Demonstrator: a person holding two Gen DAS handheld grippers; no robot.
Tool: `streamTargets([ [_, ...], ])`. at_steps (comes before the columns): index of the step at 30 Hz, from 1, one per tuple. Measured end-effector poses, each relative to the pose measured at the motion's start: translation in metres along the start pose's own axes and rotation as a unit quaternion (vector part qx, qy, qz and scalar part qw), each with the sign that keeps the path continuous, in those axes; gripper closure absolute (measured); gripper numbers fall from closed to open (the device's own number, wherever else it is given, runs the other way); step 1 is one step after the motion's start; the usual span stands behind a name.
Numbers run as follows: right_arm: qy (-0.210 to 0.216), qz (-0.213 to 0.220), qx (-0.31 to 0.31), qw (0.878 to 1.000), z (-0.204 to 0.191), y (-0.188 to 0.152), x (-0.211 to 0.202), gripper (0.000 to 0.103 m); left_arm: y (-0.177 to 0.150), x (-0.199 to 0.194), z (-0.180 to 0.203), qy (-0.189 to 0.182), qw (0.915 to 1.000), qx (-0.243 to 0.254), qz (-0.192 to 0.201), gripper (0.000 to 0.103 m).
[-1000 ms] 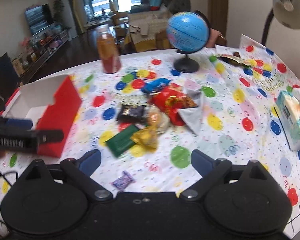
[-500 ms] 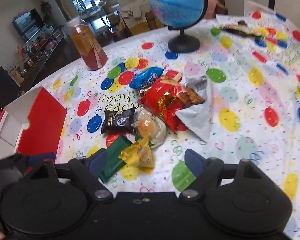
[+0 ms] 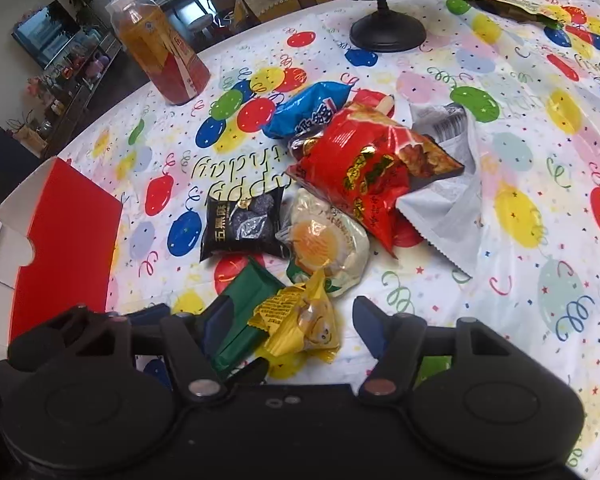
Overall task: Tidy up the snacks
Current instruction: 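Grasp the yellow foil packet with the right tool while the left tool grasps the green bar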
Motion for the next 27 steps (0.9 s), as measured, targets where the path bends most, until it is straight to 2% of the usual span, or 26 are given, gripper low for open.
streamTargets([
  [2, -0.005, -0.004, 0.000, 1.000, 0.000, 0.000, 0.004, 0.041, 0.001, 0.005, 0.000, 0.000, 1.0000, 0.002, -0.006, 0.030],
  [6, 0.000, -0.011, 0.008, 1.000, 0.002, -0.001, 0.010, 0.050, 0.004, 0.007, 0.002, -0.003, 0.9999, 0.011, -0.001, 0.032],
  [9, 0.003, -0.012, 0.012, 1.000, 0.003, -0.002, 0.010, 0.059, 0.006, 0.006, 0.005, -0.010, 0.9998, 0.018, 0.002, 0.041],
  [11, 0.004, -0.012, 0.015, 1.000, 0.004, -0.003, 0.010, 0.060, 0.006, 0.005, 0.007, -0.011, 0.9997, 0.022, 0.005, 0.053],
  [12, 0.006, -0.013, 0.017, 1.000, 0.005, -0.003, 0.009, 0.062, 0.006, 0.004, 0.008, -0.013, 0.9996, 0.023, 0.007, 0.056],
  [17, 0.009, -0.008, 0.022, 1.000, 0.006, -0.008, 0.005, 0.065, 0.004, 0.002, 0.007, -0.009, 0.9998, 0.019, 0.006, 0.057],
  [27, 0.000, 0.003, 0.005, 1.000, -0.005, -0.025, -0.026, 0.066, -0.009, -0.022, -0.011, -0.028, 0.9987, -0.041, 0.009, 0.058],
])
Point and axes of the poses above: each gripper's, at about its wrist camera, not at the fingertips, and x roughly the way its jaws point, z to its right, y to its top, the point moved 10 cm from there along x, roughly the way its jaws point, and after that the axes turned 12 degrees about -z, right-handed, at the moved point
